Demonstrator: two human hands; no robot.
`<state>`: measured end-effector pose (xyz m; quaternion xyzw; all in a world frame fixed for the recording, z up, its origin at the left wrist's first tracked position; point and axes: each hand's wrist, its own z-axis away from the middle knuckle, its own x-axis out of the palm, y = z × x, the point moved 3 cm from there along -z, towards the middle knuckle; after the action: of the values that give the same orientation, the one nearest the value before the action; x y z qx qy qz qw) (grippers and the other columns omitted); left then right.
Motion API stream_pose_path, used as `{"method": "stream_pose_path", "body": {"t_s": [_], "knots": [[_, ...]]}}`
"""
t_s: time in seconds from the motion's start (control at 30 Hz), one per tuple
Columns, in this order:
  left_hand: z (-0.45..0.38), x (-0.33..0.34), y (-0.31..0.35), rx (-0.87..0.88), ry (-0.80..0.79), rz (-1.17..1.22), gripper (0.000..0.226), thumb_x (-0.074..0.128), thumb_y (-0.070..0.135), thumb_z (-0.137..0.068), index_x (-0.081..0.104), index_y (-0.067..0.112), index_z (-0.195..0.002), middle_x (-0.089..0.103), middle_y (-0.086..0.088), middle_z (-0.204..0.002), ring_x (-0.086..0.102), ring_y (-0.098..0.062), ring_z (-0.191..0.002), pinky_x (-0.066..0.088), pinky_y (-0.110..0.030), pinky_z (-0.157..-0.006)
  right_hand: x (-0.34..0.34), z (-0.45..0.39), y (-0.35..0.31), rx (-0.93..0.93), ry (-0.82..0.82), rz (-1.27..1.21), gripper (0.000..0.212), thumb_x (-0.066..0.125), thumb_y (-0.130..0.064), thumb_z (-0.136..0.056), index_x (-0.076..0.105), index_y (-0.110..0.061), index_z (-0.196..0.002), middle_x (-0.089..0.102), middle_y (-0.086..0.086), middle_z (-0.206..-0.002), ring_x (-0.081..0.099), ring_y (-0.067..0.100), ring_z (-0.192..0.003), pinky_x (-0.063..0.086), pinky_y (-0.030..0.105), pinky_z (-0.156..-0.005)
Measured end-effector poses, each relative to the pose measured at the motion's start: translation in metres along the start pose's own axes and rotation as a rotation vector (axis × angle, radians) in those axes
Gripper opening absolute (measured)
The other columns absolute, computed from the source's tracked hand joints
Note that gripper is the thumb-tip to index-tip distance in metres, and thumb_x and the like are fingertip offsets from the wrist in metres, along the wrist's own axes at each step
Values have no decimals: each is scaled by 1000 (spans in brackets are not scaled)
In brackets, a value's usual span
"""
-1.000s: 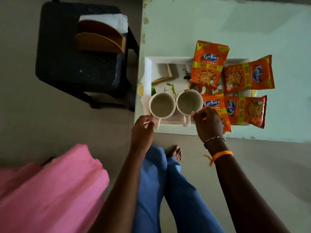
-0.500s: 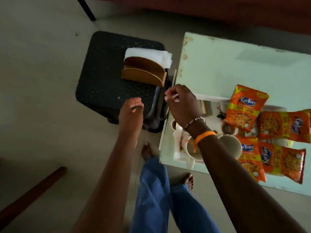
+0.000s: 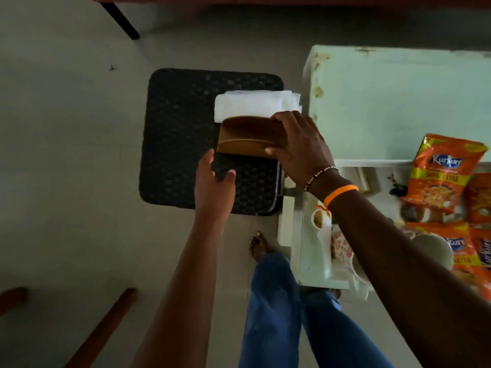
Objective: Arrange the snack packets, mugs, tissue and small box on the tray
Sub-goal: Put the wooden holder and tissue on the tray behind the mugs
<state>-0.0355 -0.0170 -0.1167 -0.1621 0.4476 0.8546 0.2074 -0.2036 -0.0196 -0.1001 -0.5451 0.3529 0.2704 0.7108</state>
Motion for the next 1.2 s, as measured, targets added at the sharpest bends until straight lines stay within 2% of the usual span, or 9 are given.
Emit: {"method": "stream_pose_path", "body": {"t_s": [0.13,0.27,0.4,0.53,0.67,0.77,0.9,1.1,1.2], "knots": [[22,17,8,153,9,34,47,48,8,-90,44,26,-133,47,4,-139,44,-10,-125,39,-23,-98,-32,31,29,23,27,-55,53,69,-23,-75,47,-11,-122,56,11,-122,53,29,-110,44,35,-87],[55,51,10,204,-66,21,38,48,9,-90,53,26,-124,53,11,-127,48,10,-104,40,-4,-87,-67,70,75,62,-2,-60,53,73,-20,-71,51,-8,-117,59,12,-116,58,27,-103,46,35,-84],[93,89,11,246,-176,-18,35,50,6,-89,56,19,-121,55,4,-129,50,-1,-115,41,-20,-100,-91,104,117,111,-37,-63,50,74,-12,-69,53,-3,-114,60,17,-111,60,32,-99,51,41,-83],[124,123,3,127,-267,-73,37,51,11,-88,52,21,-124,55,-2,-131,51,-13,-118,44,-33,-100,-107,126,149,112,-118,-45,49,76,-9,-65,55,0,-109,62,21,-107,61,35,-97,52,50,-84],[148,150,-2,52,-283,20,36,54,5,-86,50,15,-121,60,-4,-118,56,-18,-113,44,-30,-94,-110,135,169,56,-211,12,46,76,-7,-63,58,-1,-104,63,21,-107,59,35,-99,49,44,-85],[155,161,-9,44,-303,-96,32,54,12,-87,54,15,-119,63,-3,-115,58,-20,-110,45,-31,-93,-104,139,179,40,-238,-8,45,73,-4,-64,58,0,-106,62,20,-109,58,33,-102,45,40,-86],[155,163,-12,50,-272,-184,31,49,19,-90,57,18,-120,64,-5,-117,57,-18,-107,38,-23,-83,-99,135,186,23,-271,-11,50,76,-12,-66,57,-4,-111,62,17,-113,56,31,-105,46,39,-88],[155,164,-8,68,-163,-116,25,49,18,-90,59,18,-113,62,-2,-107,56,-14,-95,40,-23,-74,-94,133,185,-19,-236,-4,49,76,-18,-68,54,-6,-110,62,14,-112,57,28,-101,36,22,-75],[156,164,-5,76,-104,-75,28,50,18,-90,57,20,-117,61,-2,-114,55,-14,-101,40,-26,-81,-91,131,184,-19,-231,-31,51,76,-18,-68,52,-5,-111,61,15,-113,57,28,-101,34,20,-73]]}}
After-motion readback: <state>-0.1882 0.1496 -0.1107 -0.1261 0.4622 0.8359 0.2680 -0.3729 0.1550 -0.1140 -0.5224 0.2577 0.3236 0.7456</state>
